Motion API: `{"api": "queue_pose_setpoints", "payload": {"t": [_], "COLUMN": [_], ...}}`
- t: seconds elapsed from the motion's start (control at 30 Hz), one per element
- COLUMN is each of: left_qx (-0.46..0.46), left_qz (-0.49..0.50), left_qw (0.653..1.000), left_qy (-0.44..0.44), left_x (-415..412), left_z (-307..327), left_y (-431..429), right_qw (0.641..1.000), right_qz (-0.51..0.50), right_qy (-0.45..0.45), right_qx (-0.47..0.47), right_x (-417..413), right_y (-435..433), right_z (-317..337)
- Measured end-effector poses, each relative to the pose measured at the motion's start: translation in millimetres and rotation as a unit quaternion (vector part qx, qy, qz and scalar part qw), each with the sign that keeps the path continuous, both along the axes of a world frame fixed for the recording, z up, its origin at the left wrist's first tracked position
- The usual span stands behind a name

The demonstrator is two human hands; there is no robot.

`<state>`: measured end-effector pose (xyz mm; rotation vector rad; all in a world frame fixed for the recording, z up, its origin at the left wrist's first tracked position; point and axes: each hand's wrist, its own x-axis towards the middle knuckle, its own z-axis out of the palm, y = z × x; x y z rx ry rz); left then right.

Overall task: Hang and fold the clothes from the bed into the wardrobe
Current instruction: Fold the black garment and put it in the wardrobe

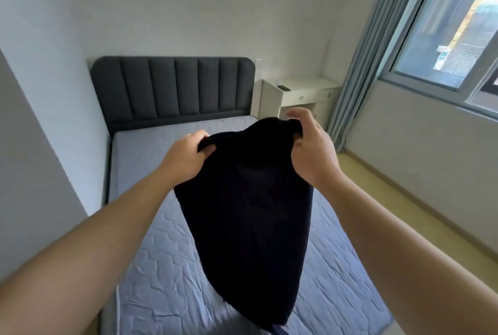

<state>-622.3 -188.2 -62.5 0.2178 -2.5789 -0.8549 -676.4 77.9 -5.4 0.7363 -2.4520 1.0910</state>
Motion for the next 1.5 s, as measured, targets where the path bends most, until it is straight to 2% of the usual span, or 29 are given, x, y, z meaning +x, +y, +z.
{"api": "queue_pose_setpoints", "payload": {"t": [0.1,0.2,0.27,0.33,0.47,0.6,0.7,0.77,0.9,1.0,1.1,1.2,1.37,1.43,1.5], "left_qx": [-0.038,-0.071,-0.092,-0.124,-0.2,-0.232,-0.189,-0.122,0.063,0.23,0.279,0.265,0.166,0.157,0.155], "left_qz": [0.008,0.025,0.04,0.04,0.013,-0.019,-0.013,0.017,0.077,0.059,0.038,-0.05,-0.232,-0.252,-0.255], "left_qw": [0.995,0.979,0.97,0.965,0.961,0.96,0.969,0.982,0.983,0.958,0.943,0.947,0.956,0.953,0.953], "left_qy": [0.095,0.19,0.222,0.228,0.193,0.155,0.158,0.145,0.153,0.159,0.177,0.174,0.064,0.055,0.056], "left_x": [-1.3,1.7,3.5,4.9,13.8,25.0,32.7,38.4,43.1,45.7,49.7,57.3,66.8,65.8,64.2], "left_z": [49.8,97.7,121.6,136.8,145.7,144.2,147.3,148.2,140.8,130.3,122.8,120.7,118.3,118.7,119.1], "left_y": [-13.8,-23.1,-31.1,-40.1,-58.5,-70.7,-79.3,-85.8,-86.1,-81.5,-81.3,-81.2,-63.8,-55.0,-48.5], "right_qw": [0.996,0.997,0.997,0.998,0.995,0.991,0.983,0.977,0.971,0.967,0.987,0.988,0.918,0.893,0.883], "right_qz": [-0.026,-0.016,0.0,0.01,0.012,0.004,-0.003,-0.006,0.013,0.048,0.088,0.13,0.136,0.115,0.083], "right_qy": [0.006,-0.028,-0.049,-0.045,-0.047,-0.021,-0.037,-0.04,-0.022,-0.002,-0.008,-0.044,-0.016,0.009,0.044], "right_qx": [0.083,0.069,0.065,0.047,-0.082,-0.129,-0.178,-0.209,-0.237,-0.25,-0.133,0.069,0.372,0.436,0.46], "right_x": [-9.1,-20.2,-24.1,-25.7,-29.8,-33.5,-33.5,-33.0,-24.4,-18.5,-22.7,-26.8,-14.0,-7.3,-2.2], "right_y": [-8.0,-21.3,-29.4,-36.9,-51.5,-62.4,-67.8,-70.4,-76.0,-74.7,-59.8,-38.6,-31.0,-32.4,-31.4], "right_z": [23.8,40.3,46.1,50.2,61.2,71.4,73.8,74.4,75.0,73.9,75.7,80.1,75.5,71.4,67.2]}}
